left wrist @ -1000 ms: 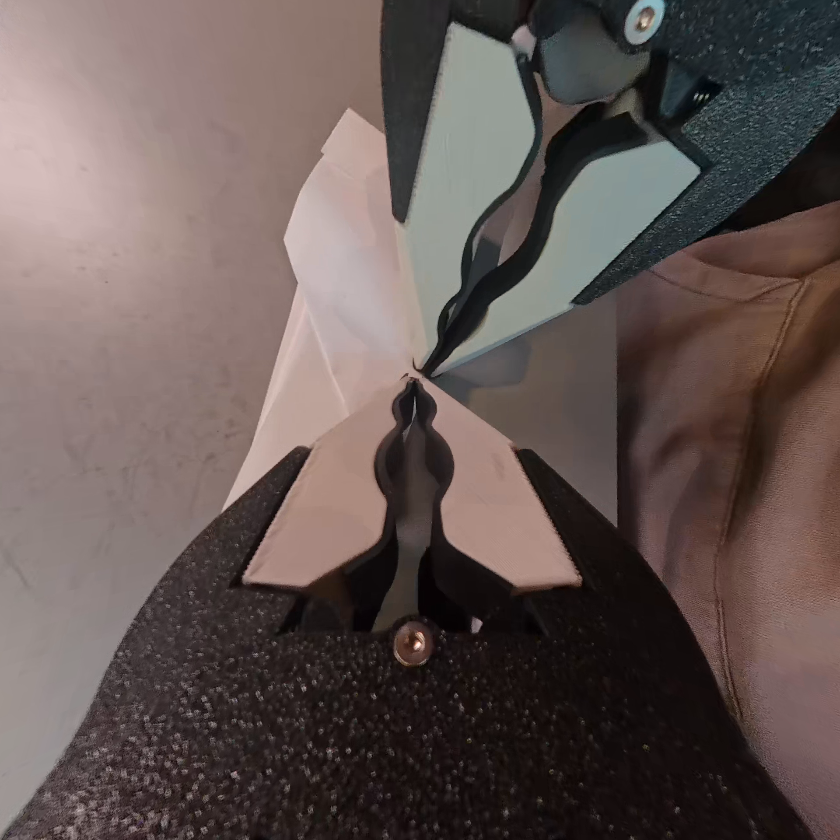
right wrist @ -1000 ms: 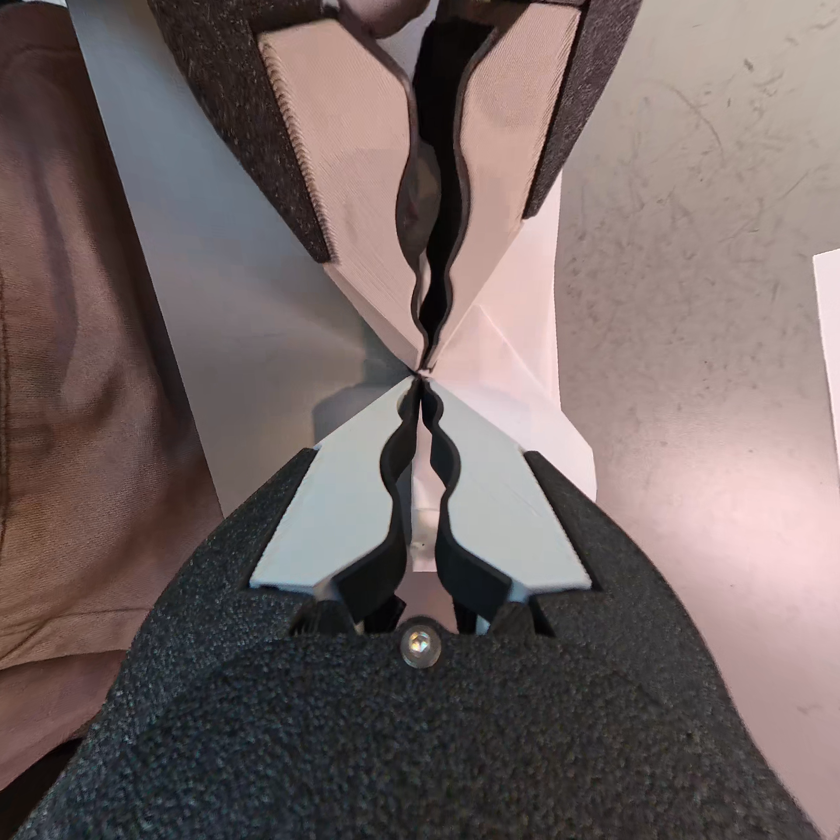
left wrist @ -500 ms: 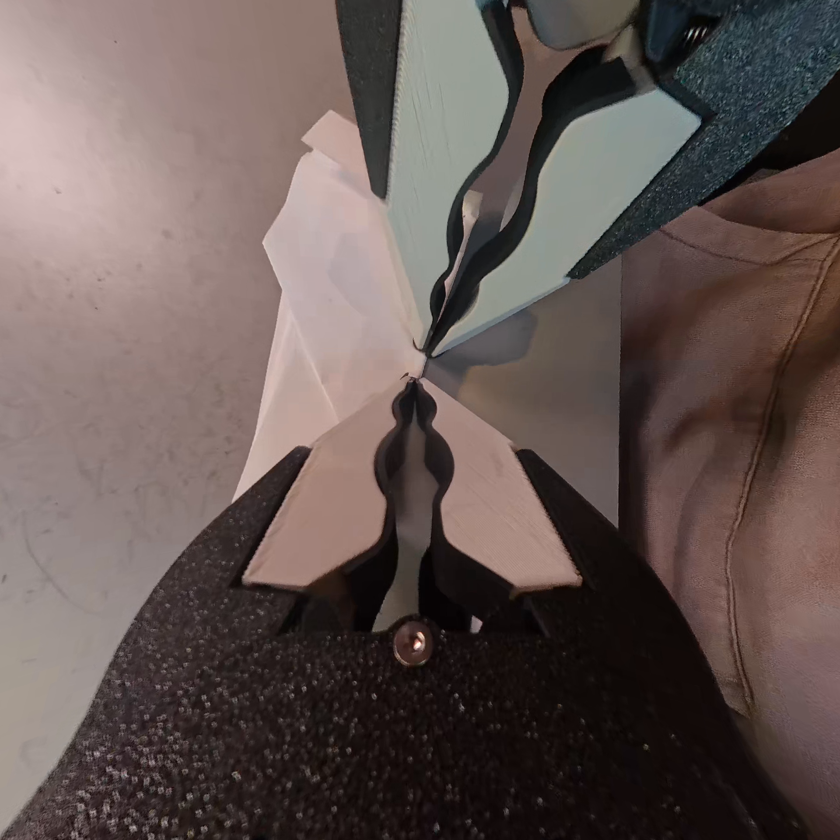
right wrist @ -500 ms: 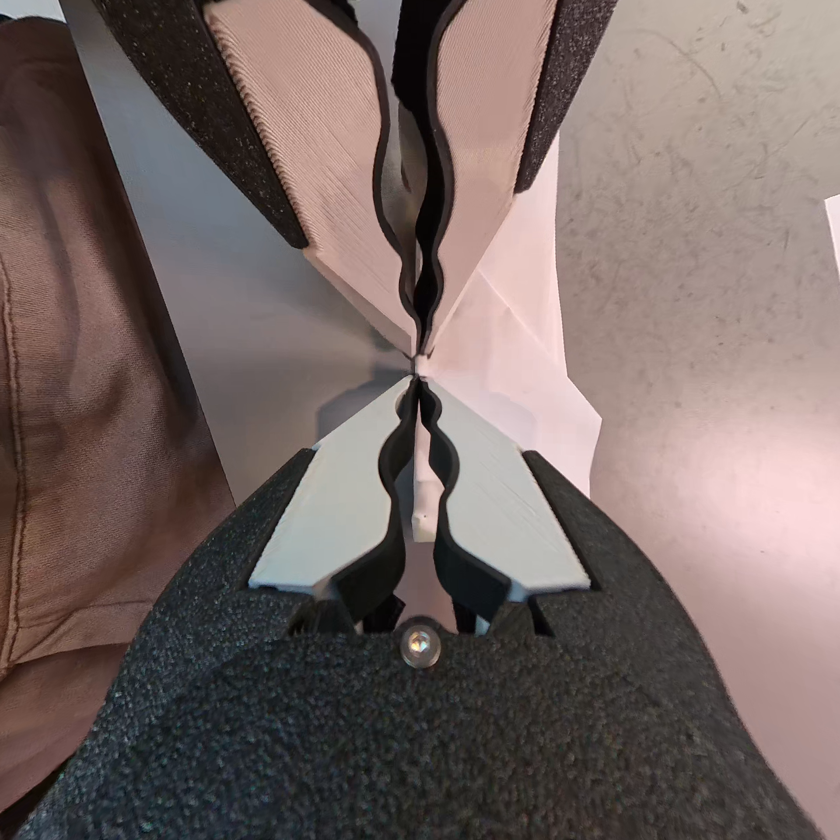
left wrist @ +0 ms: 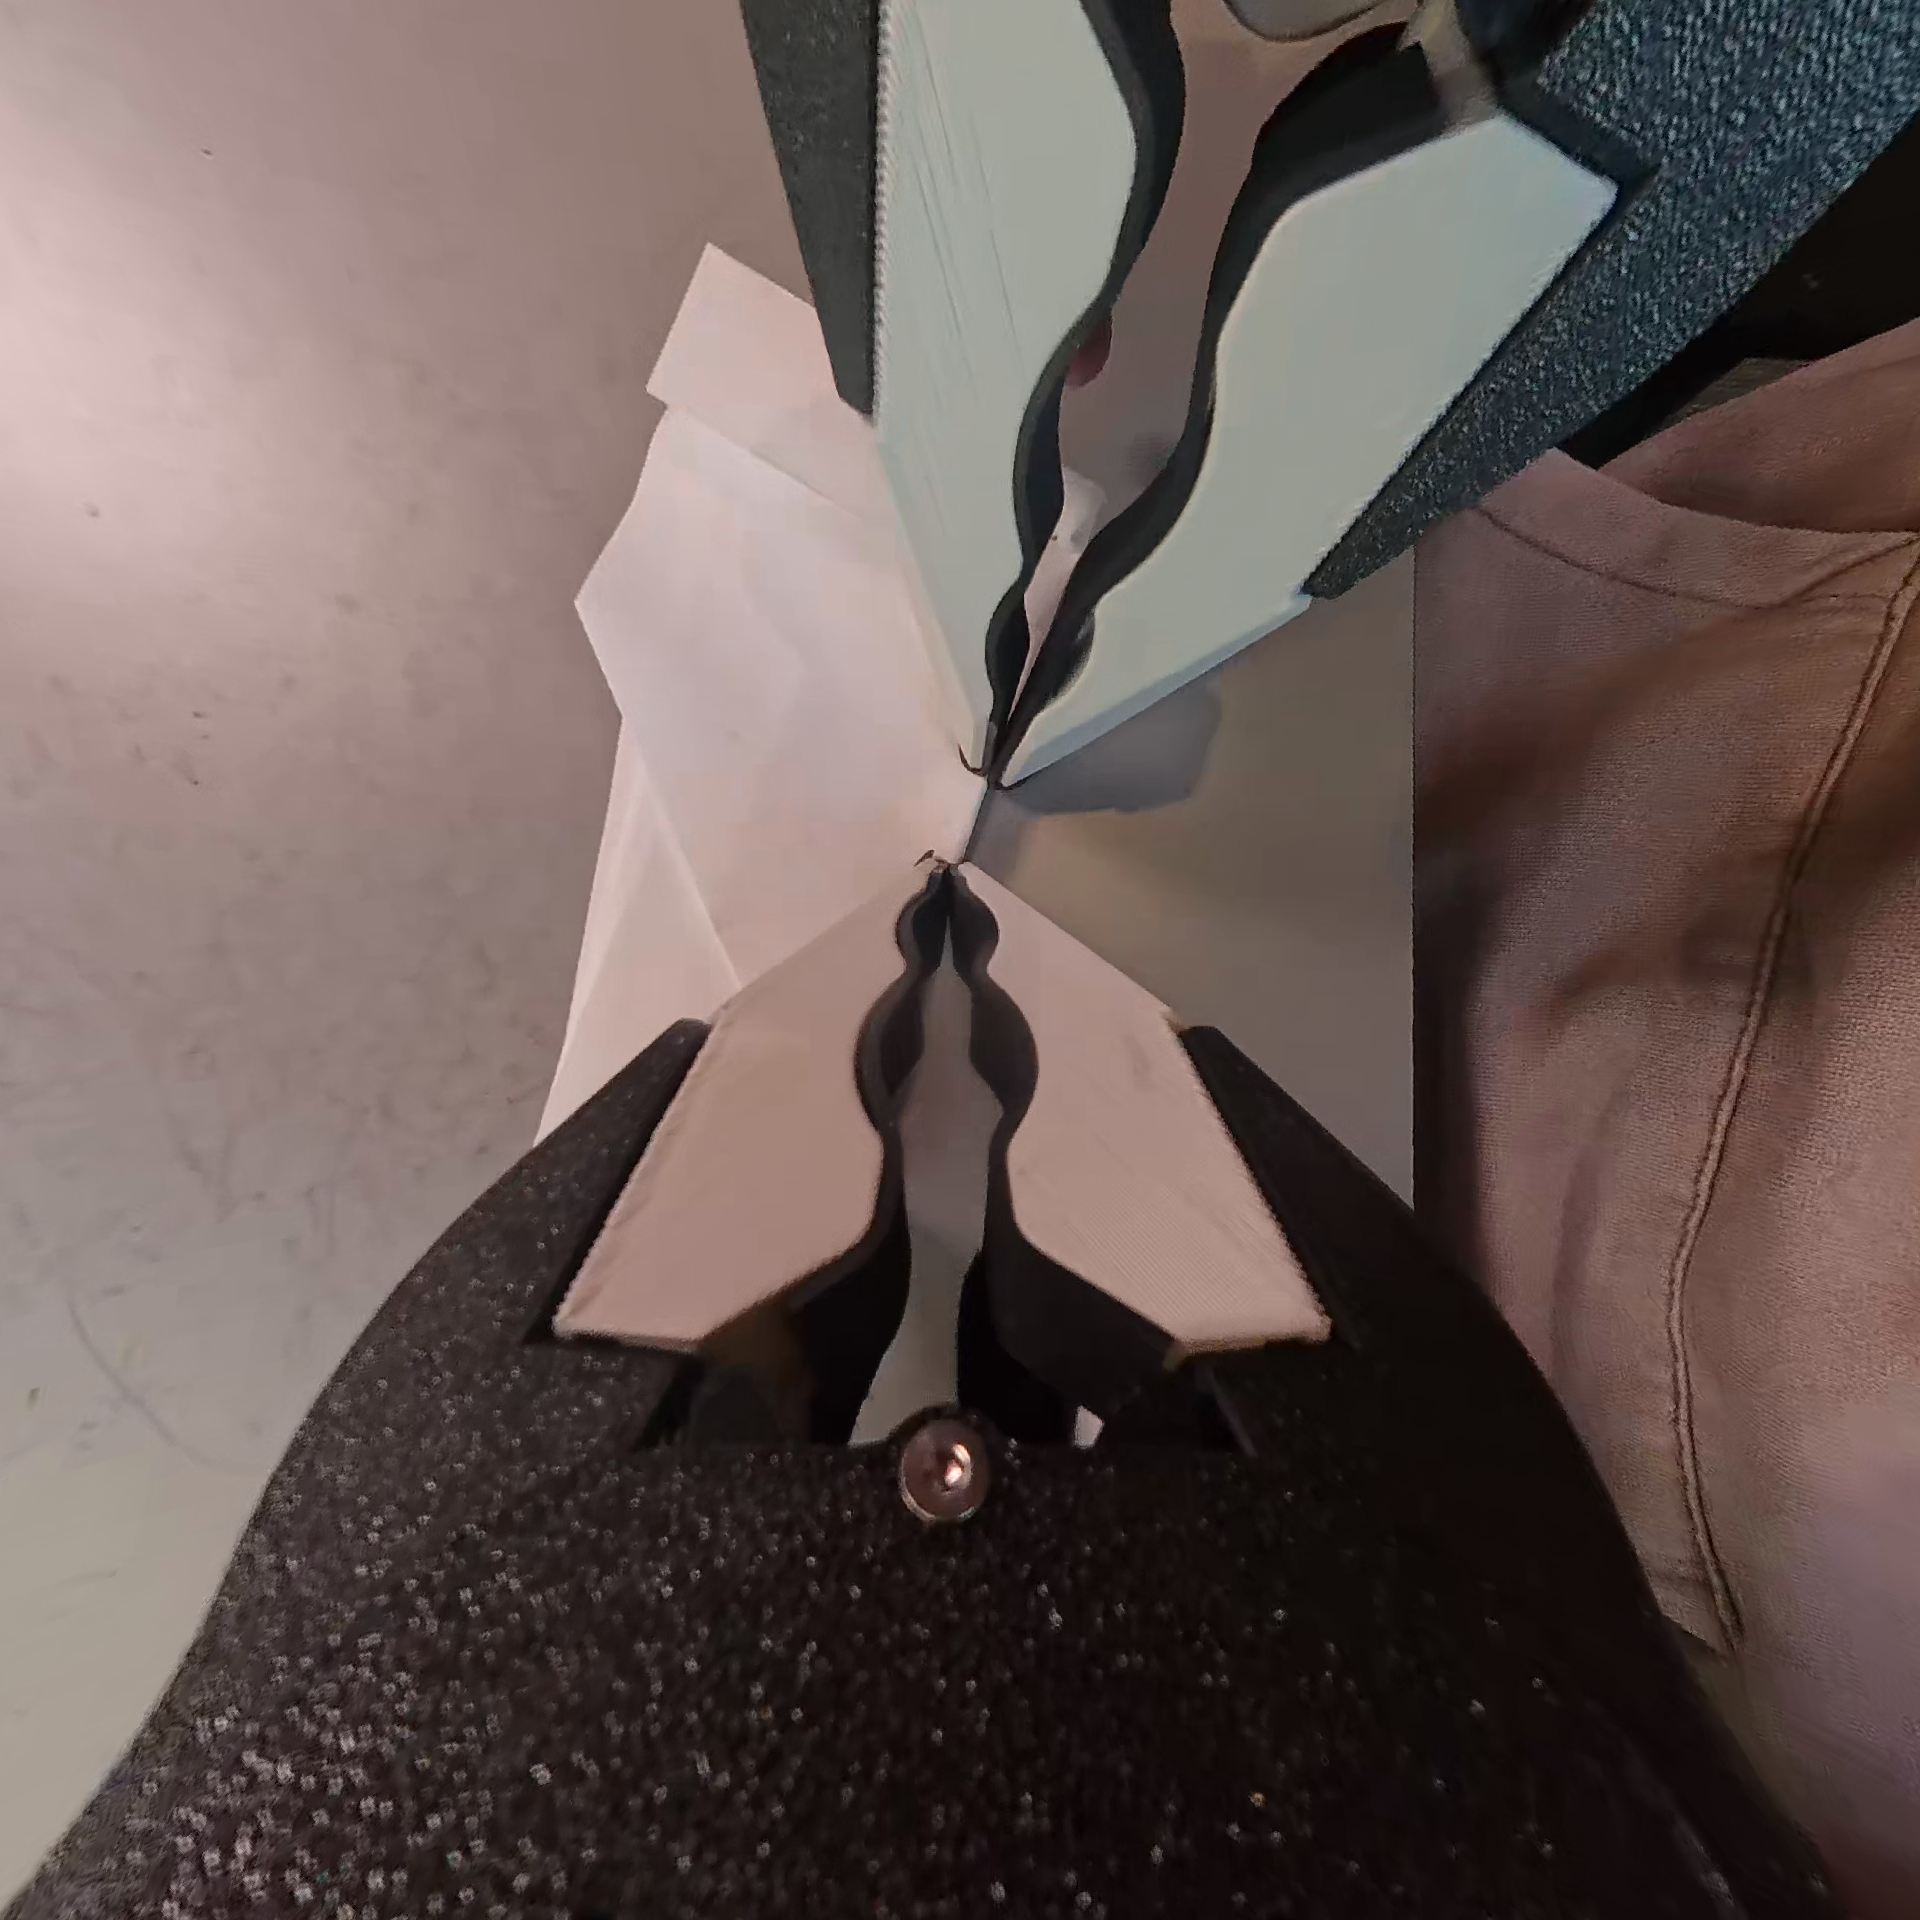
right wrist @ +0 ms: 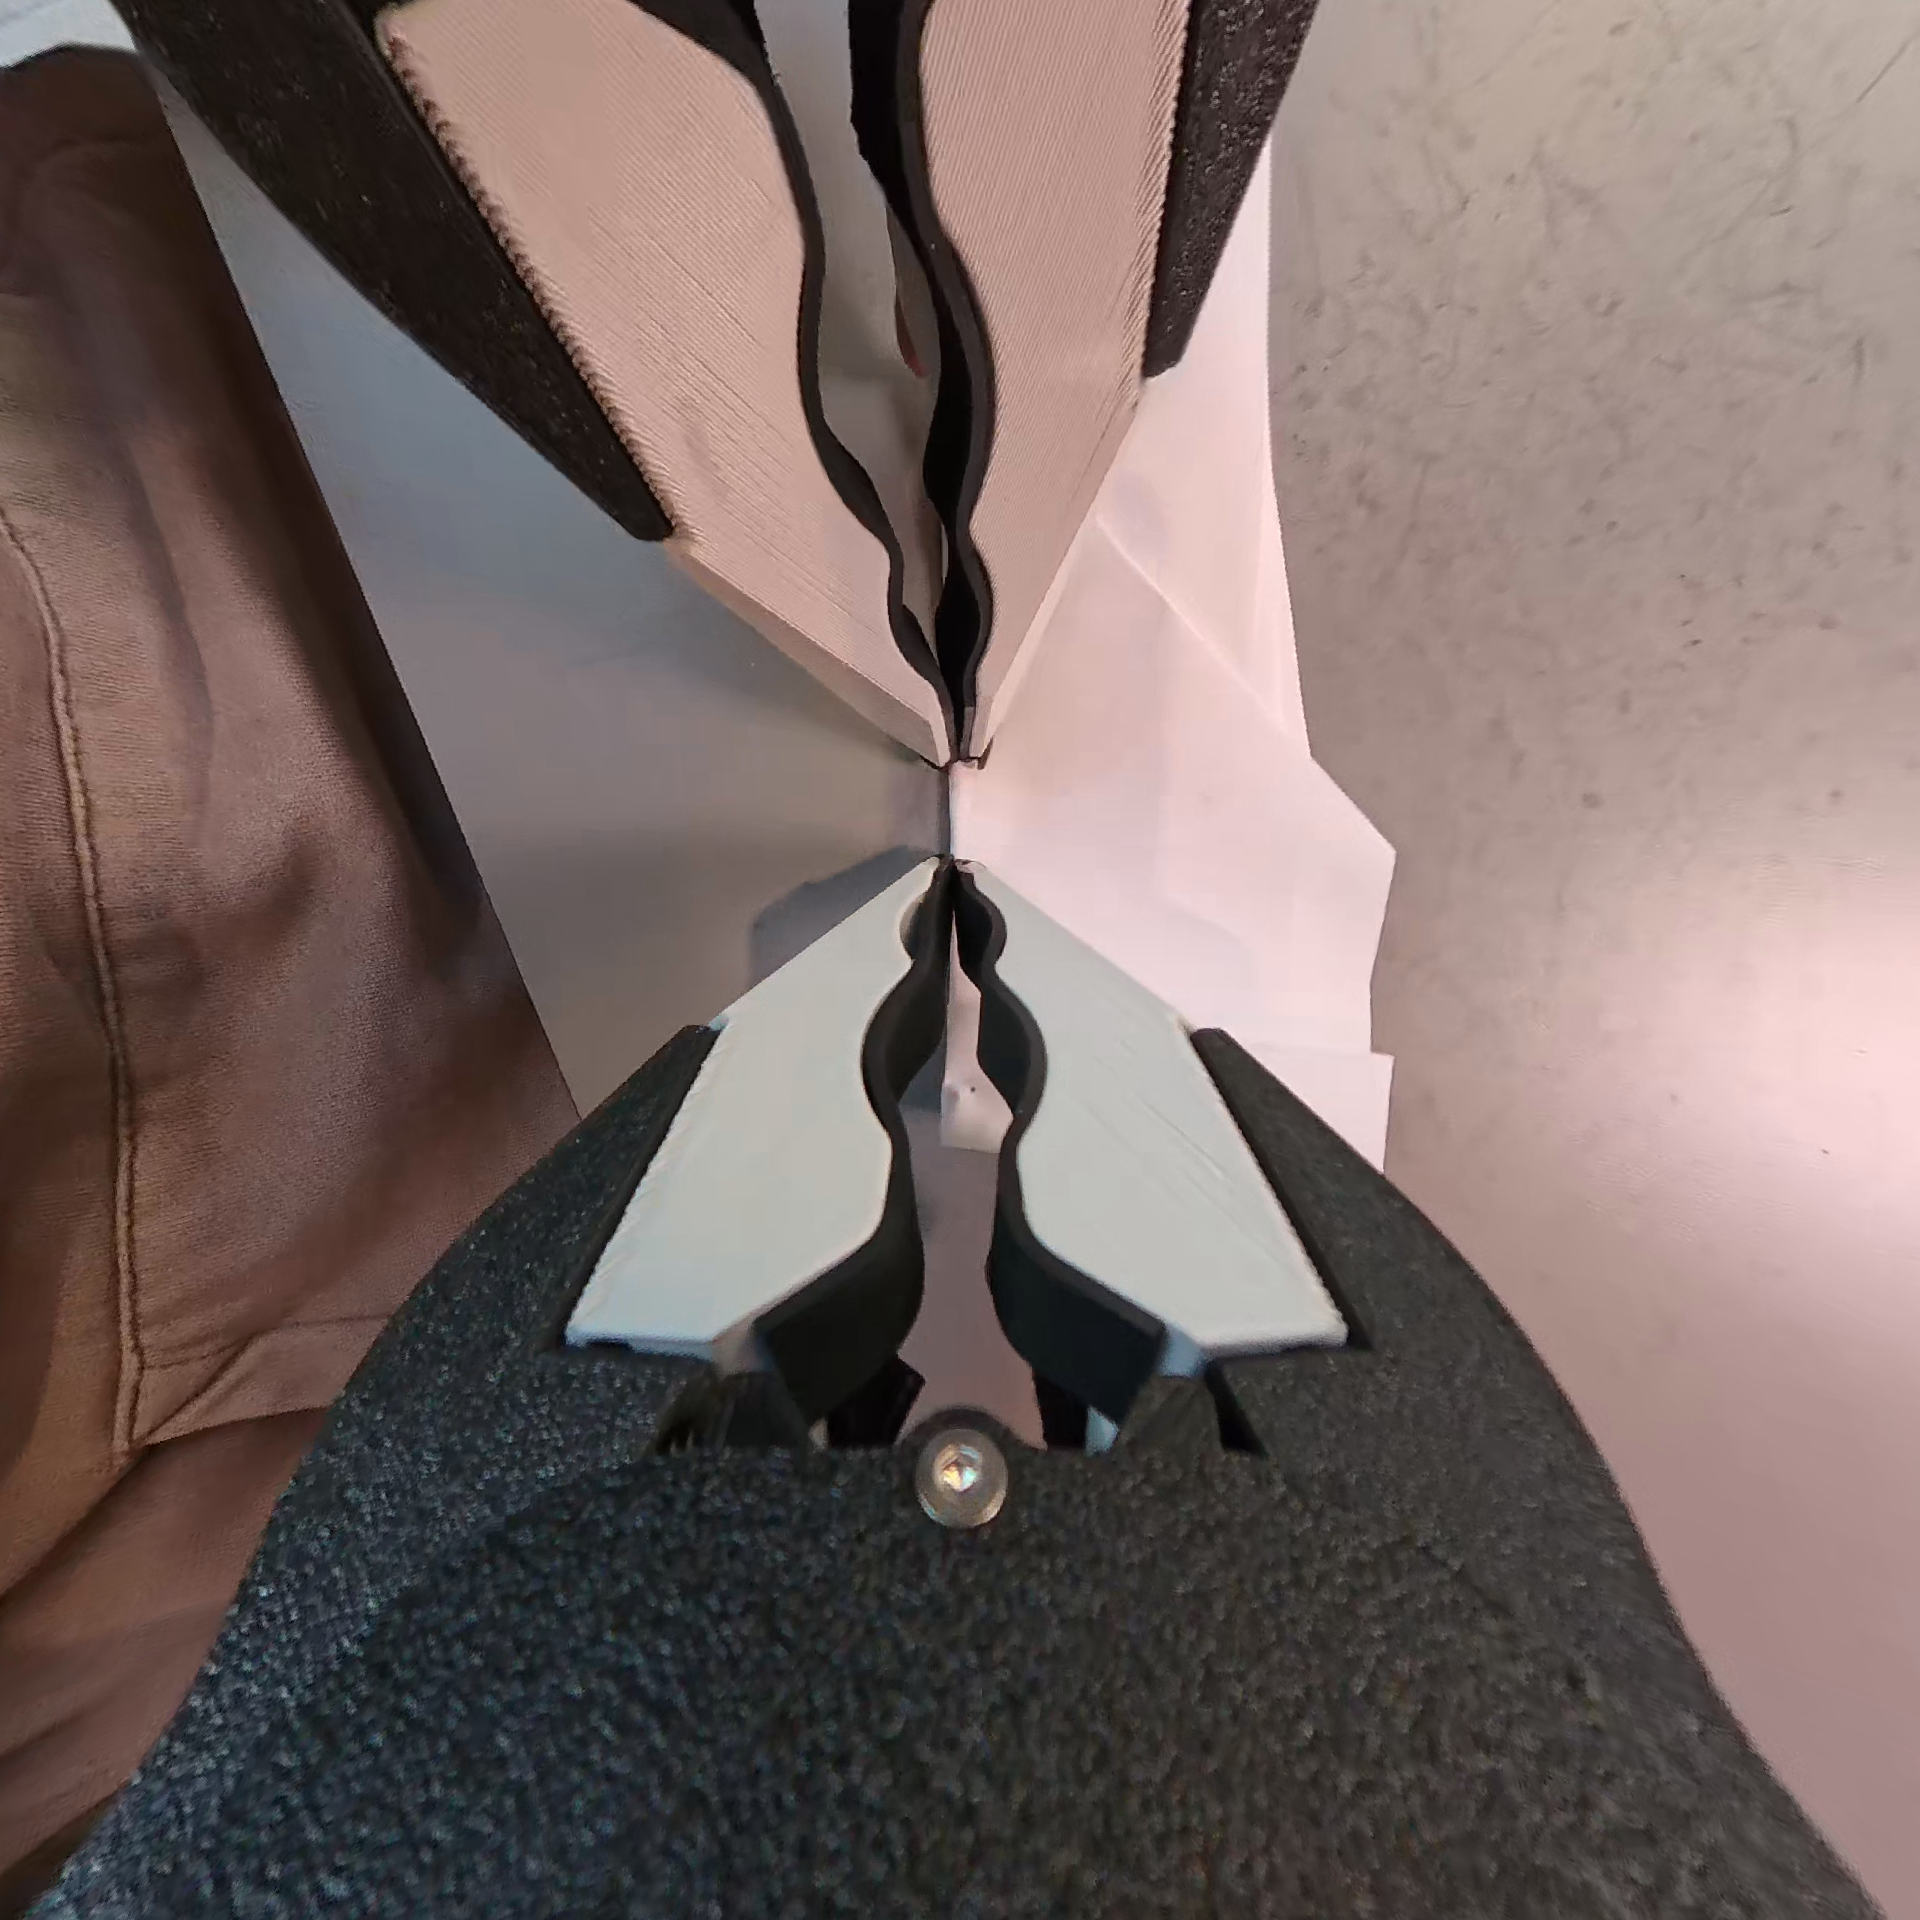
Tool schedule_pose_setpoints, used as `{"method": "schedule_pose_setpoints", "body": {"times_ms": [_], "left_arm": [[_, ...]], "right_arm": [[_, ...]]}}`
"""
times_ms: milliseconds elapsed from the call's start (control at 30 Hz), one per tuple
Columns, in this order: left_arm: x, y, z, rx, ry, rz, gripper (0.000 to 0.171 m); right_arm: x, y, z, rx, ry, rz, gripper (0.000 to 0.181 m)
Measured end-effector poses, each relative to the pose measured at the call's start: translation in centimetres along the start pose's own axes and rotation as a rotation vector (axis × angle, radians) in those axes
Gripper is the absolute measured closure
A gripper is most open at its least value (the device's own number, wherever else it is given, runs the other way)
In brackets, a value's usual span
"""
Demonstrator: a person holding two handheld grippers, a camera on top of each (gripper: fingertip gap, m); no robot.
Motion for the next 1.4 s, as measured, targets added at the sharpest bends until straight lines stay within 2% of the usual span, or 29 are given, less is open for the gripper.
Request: {"method": "schedule_pose_setpoints", "body": {"times_ms": [100,200,400,567,667,767,933,1000,1267,1400], "left_arm": [[0.2,0.2,-0.8,0.096,0.054,0.089,0.171],[0.4,-0.8,-0.9,0.059,-0.006,0.014,0.171],[0.6,-0.8,-1.2,-0.012,-0.016,-0.02,0.171],[0.5,-0.8,-1.3,-0.009,-0.004,0.016,0.171],[0.7,-0.7,-1.8,0.058,0.038,0.071,0.171],[1.2,-1.4,-2.0,0.013,-0.04,0.01,0.171],[1.3,-1.3,-2.1,-0.017,-0.027,0.008,0.171],[1.3,-1.3,-2.2,-0.02,-0.02,0.01,0.171],[1.2,-1.2,-2.5,-0.057,-0.012,0.013,0.171],[1.1,-1.2,-2.6,-0.08,0.002,0.035,0.171]], "right_arm": [[0.1,0.0,0.1,0.026,-0.02,-0.013,0.181],[0.0,0.0,0.3,0.051,-0.039,-0.009,0.181],[0.0,0.8,1.1,0.037,-0.042,0.015,0.181],[0.0,0.3,1.4,0.039,-0.039,-0.009,0.181],[0.0,0.3,1.6,0.074,-0.064,-0.014,0.181],[-0.1,0.3,1.7,0.086,-0.071,0.002,0.181],[-0.3,1.7,2.2,0.076,-0.074,0.018,0.181],[-0.5,1.2,2.8,0.011,-0.058,0.028,0.181],[-0.2,0.9,3.0,0.065,-0.053,-0.009,0.181],[0.5,2.9,2.6,0.226,-0.112,-0.029,0.181]]}}
Point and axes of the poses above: each gripper's, where its closed fingertips meet, y back along the fingers, z out of its underside, x = y × z across the jaws, the point moved 7 cm from there along y, back along the fingers, and after that the axes turned 9 degrees about -x, right-handed, at the moved point
